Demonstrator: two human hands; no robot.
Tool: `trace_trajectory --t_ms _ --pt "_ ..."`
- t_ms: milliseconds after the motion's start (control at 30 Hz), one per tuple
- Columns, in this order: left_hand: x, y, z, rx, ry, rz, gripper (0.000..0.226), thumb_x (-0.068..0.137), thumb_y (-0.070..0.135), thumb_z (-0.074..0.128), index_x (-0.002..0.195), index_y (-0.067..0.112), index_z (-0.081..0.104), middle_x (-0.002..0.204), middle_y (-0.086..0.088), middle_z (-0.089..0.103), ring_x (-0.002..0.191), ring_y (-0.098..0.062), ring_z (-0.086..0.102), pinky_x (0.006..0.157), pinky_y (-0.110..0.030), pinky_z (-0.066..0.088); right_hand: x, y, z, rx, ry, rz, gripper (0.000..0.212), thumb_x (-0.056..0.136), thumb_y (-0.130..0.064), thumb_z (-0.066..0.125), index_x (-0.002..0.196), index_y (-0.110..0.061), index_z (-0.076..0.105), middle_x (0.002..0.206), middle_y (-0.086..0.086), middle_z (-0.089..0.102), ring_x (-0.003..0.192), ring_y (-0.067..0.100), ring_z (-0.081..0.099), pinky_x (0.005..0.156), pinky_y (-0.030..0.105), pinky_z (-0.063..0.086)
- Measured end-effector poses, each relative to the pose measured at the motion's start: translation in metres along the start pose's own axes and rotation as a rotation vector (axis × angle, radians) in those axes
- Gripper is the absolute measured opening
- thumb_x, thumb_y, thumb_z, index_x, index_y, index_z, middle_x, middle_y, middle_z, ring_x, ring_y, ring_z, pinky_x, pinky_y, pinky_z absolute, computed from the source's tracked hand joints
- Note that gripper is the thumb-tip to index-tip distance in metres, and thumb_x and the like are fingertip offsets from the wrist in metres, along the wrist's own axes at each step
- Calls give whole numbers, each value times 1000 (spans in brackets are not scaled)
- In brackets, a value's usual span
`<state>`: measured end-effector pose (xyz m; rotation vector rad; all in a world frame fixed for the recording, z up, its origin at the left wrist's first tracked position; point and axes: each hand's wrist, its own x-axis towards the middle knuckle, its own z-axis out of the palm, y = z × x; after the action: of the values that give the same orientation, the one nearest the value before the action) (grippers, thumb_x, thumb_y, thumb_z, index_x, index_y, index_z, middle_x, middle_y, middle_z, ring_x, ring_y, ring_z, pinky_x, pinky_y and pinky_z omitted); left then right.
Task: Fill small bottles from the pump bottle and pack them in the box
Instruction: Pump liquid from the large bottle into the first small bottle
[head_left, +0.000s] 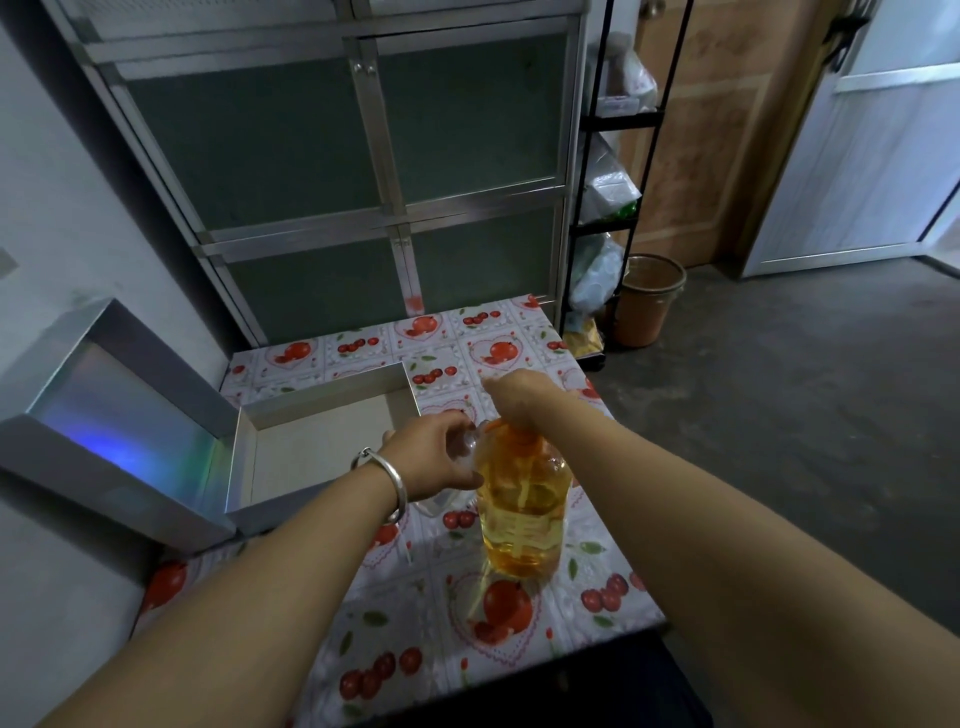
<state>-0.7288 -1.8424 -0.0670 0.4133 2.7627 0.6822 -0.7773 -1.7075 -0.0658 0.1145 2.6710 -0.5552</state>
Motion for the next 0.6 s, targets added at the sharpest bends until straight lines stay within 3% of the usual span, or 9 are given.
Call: trace_trajectory --t_ms 100,200,267,300,367,467,533,600 --pt "0 2 -3 -17 5 11 35 68 32 77 95 26 55 81 14 54 86 -14 56 90 -43 48 -4 -3 -9 -25 -47 -45 58 98 -11 40 150 -18 15 149 15 31 131 35 39 107 49 38" --pt "2 1 -4 -34 -4 24 34 68 29 77 96 21 58 85 8 58 85 -17 57 86 -39 50 10 -1 0 -64 22 -5 47 94 -13 40 141 -17 38 109 10 51 102 29 50 102 51 40" --pt "1 0 -2 -23 -9 26 36 67 29 77 97 20 60 89 5 60 87 -18 58 86 -41 51 18 3 9 -83 84 25 41 91 -17 39 131 -17 48 86 5 48 88 26 49 98 49 42" --pt "0 0 -2 -19 -7 22 35 67 29 77 97 21 60 88 6 60 87 -18 58 87 -42 50 19 4 10 -100 93 16 41 91 -18 38 131 -17 48 86 6 49 87 26 50 98 49 42" --pt "-1 -2 0 -25 -10 13 36 68 29 77 98 23 59 86 9 58 87 -16 57 89 -41 49 12 3 8 -94 76 -14 44 93 -20 37 136 -16 44 110 12 56 101 30 53 100 51 41" --pt "-3 -1 -2 -22 3 16 36 68 28 77 99 21 59 88 7 59 87 -16 58 88 -42 50 -1 -1 -5 -66 -20 -61 51 96 -10 40 146 -11 28 145 17 39 129 35 42 106 48 39" --pt "-2 0 -4 -24 10 19 36 68 29 77 98 19 60 88 6 59 86 -16 58 88 -42 50 -1 -4 -8 -89 -42 -70 58 95 -5 43 148 -11 20 149 16 32 133 34 37 107 45 38" --pt "1 0 -6 -33 12 27 34 68 29 77 97 20 60 86 7 59 85 -16 57 87 -43 50 7 -2 -4 -127 -36 -61 51 94 -8 42 144 -8 30 140 19 42 126 37 43 106 52 37"
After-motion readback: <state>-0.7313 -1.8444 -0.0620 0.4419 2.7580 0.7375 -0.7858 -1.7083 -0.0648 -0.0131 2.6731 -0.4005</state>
